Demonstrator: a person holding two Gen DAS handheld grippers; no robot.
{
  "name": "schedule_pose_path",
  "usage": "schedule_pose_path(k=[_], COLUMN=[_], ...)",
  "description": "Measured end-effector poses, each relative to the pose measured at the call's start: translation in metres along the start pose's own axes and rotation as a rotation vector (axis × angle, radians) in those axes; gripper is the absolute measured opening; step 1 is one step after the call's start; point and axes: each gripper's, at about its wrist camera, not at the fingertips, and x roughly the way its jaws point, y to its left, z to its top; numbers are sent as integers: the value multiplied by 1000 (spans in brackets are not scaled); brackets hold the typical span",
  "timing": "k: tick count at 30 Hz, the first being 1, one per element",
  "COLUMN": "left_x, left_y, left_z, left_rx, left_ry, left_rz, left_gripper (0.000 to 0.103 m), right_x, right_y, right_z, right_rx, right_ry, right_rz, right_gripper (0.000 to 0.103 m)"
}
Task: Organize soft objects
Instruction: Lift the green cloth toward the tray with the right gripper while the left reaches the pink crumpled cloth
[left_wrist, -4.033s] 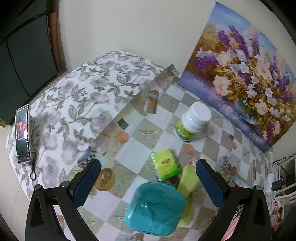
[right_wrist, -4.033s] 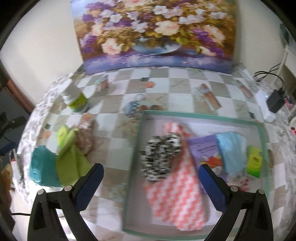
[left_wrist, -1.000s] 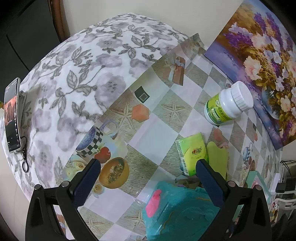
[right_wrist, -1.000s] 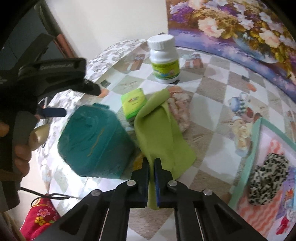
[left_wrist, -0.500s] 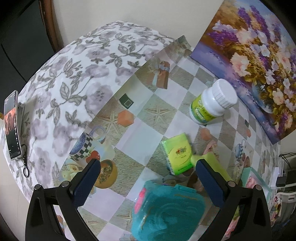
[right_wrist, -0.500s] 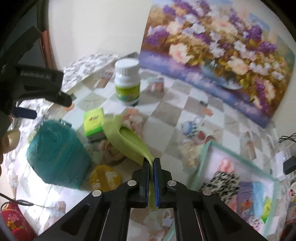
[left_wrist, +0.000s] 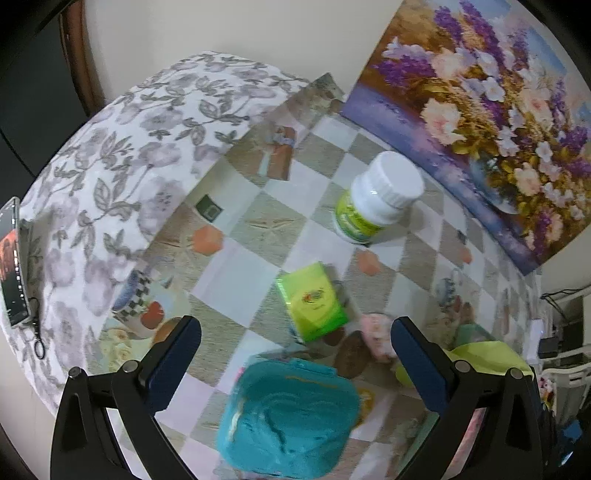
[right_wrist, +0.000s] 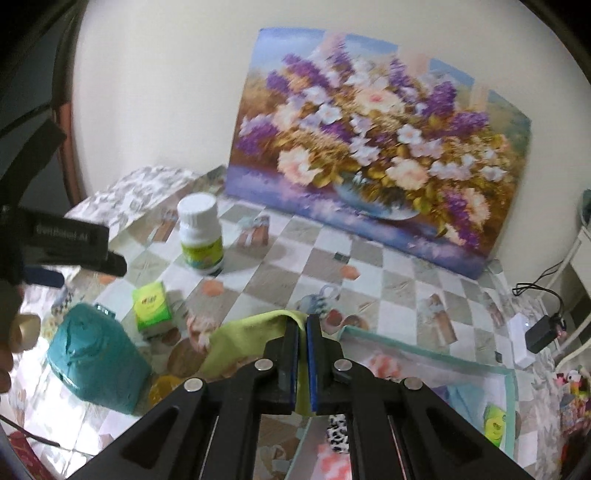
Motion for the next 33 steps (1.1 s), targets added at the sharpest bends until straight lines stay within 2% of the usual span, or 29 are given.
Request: schedule_pose_path(k=[5, 13, 17, 19, 23, 25, 29, 33], left_x=[-2, -2, 12, 20, 37, 49, 68, 78], left_y=[-20, -72, -99, -107, -122, -126, -125, -122], left_z=[-3, -14, -23, -26, -35, -40, -48, -52], left_rx=[34, 179, 252, 272, 303, 309, 296, 293], left_ry=[0, -26, 0, 16, 52, 85, 137, 164], left_rz=[-57, -81, -78, -79, -72, -63, -34, 5], left_gripper=[102, 102, 100, 91, 84, 73, 60, 30], right_x=[-12, -31, -41, -45, -52, -52, -51, -50], right_y=[-15, -47, -64, -75, -93, -100, -106, -106], right_z=[5, 7, 7, 6, 4, 3, 1, 1], right_rx=[45, 124, 163, 189, 236, 256, 278, 277], right_ry=[-39, -89, -118, -129, -142, -141, -132, -131], right_rz=[-6, -32, -56, -66, -80, -82, -80, -75], right_gripper=[4, 4, 4, 4, 4, 4, 4, 4])
